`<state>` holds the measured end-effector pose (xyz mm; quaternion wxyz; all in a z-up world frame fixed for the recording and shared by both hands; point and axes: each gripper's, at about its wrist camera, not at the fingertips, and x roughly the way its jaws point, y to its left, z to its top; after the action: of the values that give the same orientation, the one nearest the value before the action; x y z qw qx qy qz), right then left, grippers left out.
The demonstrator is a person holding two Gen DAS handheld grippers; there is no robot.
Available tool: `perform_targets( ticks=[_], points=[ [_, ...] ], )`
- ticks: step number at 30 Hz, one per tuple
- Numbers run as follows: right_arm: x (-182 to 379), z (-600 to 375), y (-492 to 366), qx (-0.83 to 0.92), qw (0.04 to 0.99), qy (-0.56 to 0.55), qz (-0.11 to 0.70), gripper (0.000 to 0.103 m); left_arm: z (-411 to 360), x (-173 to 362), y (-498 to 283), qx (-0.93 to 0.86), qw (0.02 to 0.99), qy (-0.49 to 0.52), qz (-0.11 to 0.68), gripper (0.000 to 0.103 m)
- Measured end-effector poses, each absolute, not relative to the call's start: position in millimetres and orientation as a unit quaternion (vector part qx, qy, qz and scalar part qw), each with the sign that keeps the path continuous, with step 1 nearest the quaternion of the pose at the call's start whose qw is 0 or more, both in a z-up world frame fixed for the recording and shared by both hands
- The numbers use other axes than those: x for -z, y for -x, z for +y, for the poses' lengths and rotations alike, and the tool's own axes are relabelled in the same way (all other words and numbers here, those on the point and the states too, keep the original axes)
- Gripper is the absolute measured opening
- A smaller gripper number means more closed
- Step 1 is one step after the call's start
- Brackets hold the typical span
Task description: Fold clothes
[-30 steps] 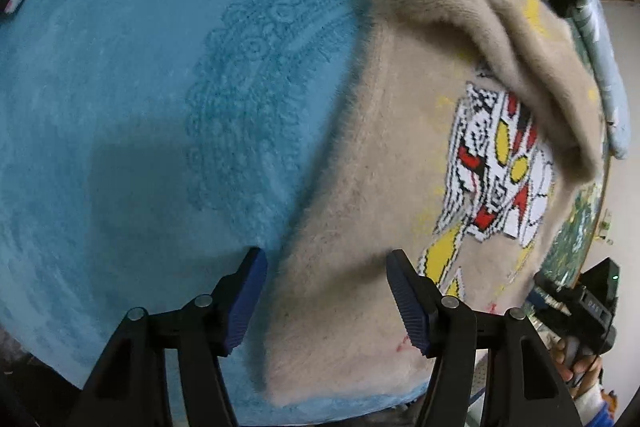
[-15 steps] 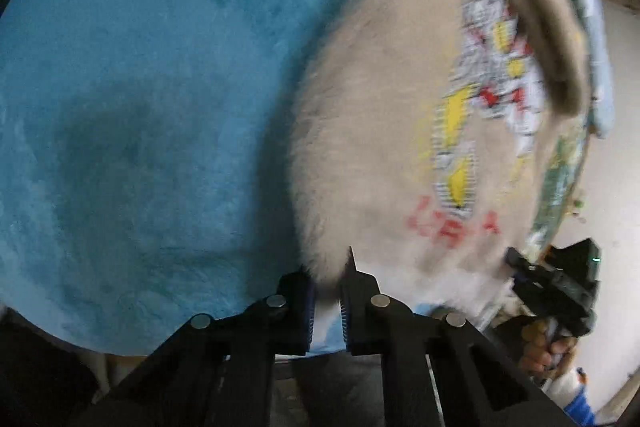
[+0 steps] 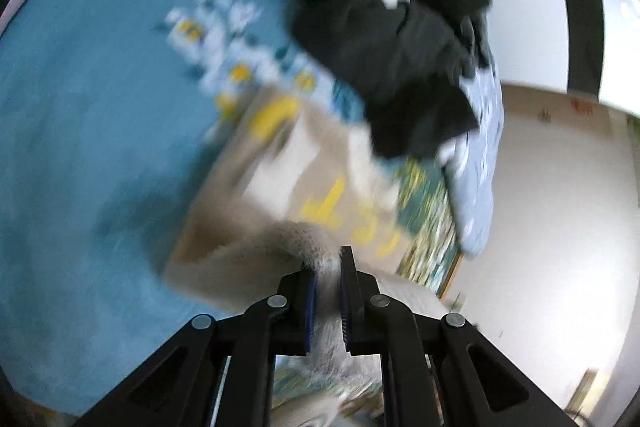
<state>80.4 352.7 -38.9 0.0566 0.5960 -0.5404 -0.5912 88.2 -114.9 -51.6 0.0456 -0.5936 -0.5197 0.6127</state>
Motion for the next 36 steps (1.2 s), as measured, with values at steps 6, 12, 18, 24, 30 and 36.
perform_targets(
  ticks=[6,12,18,24,30,36],
  points=[
    [69,378,-35,0.556,-0.010,-0.626,-0.547,0.016,-123,80,-31,-0.578,0.005,0.620,-0.530,0.015],
    [62,403,-36,0.601,-0.007,-0.591,-0.538,0.049,-143,91,-43,-0.549,0.009,0.548,-0.631,0.064],
    [60,393,-45,0.650,0.041,-0.624,-0.432,0.080,-137,78,-53,-0.651,0.023,0.621,-0.436,0.073],
    [89,361,-48,0.645,0.085,-0.669,-0.359,0.080,-113,112,-55,-0.642,0.068,0.684,-0.340,0.078],
    [114,360,-25,0.638,0.099,-0.652,-0.397,0.080,-124,143,-42,-0.627,0.063,0.662,-0.405,0.079],
    [124,353,-19,0.624,0.097,-0.657,-0.411,0.080,-118,152,-30,-0.619,0.080,0.663,-0.413,0.091]
  ],
)
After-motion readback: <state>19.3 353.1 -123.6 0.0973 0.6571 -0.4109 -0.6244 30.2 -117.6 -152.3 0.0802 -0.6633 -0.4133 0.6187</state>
